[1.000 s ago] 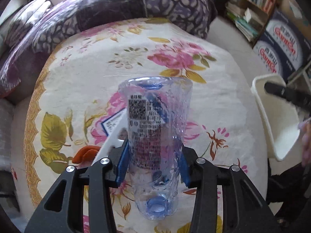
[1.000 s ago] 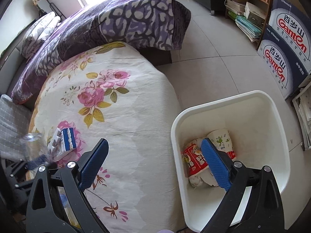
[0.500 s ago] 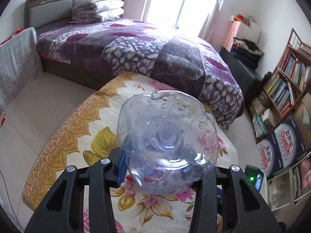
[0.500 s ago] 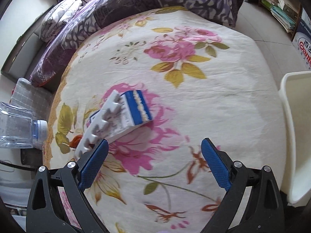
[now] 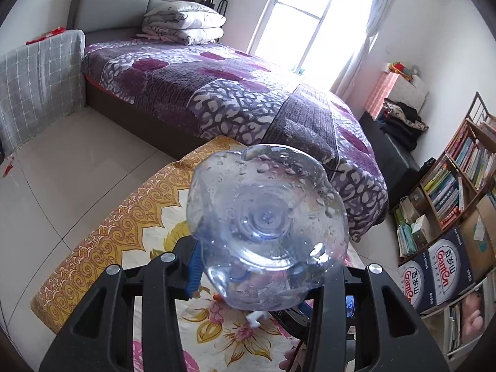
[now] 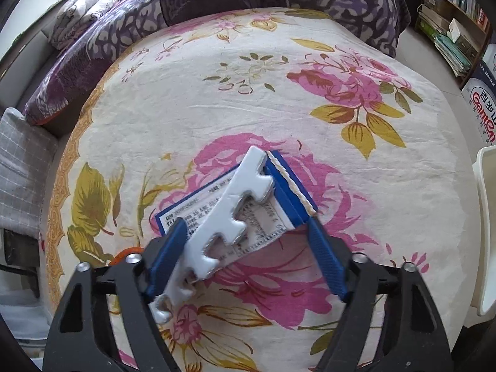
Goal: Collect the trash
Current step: 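Grasp the white foam strip with the right tool while the left tool holds the bottle, then drop the white foam strip into the bin with the right tool while the left tool holds the bottle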
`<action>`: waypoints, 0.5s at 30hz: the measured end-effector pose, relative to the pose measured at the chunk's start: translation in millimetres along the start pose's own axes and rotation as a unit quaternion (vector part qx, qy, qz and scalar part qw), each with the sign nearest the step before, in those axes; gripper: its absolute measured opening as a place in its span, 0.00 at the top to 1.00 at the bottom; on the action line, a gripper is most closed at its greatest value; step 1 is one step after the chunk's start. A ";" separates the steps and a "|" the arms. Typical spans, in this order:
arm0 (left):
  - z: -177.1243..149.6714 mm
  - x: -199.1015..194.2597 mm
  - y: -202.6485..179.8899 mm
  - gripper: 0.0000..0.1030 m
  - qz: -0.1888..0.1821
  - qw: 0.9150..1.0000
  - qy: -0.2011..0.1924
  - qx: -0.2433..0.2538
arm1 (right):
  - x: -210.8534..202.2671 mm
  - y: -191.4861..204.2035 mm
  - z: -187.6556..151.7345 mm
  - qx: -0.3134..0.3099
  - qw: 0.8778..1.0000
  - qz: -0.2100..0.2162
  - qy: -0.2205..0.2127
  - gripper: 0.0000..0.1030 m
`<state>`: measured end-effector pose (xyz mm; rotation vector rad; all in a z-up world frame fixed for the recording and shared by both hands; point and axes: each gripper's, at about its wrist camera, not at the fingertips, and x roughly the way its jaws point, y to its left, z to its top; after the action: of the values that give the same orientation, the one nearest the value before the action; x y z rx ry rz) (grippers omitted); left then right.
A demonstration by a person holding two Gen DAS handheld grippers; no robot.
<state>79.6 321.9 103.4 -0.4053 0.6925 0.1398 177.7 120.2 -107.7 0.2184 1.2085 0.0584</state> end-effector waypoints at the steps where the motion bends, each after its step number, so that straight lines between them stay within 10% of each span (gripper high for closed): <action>1: 0.3 -0.5 -0.6 0.58 0.001 1.000 -0.001 0.001 | -0.4 -1.2 -1.6 -0.007 1.000 0.000 -0.004 0.50; 5: -1.6 1.2 -2.2 0.58 -0.001 1.000 0.001 0.001 | -9.0 -8.5 -9.2 -0.039 0.999 0.021 -0.007 0.68; 15: -9.5 8.0 -20.8 0.58 0.005 1.000 0.004 0.025 | -47.8 -36.9 -21.6 -0.084 0.995 0.058 -0.018 0.71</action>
<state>85.5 299.0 98.2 -0.3550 0.7055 0.1301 137.9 79.3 -78.3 0.1407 1.1485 0.2556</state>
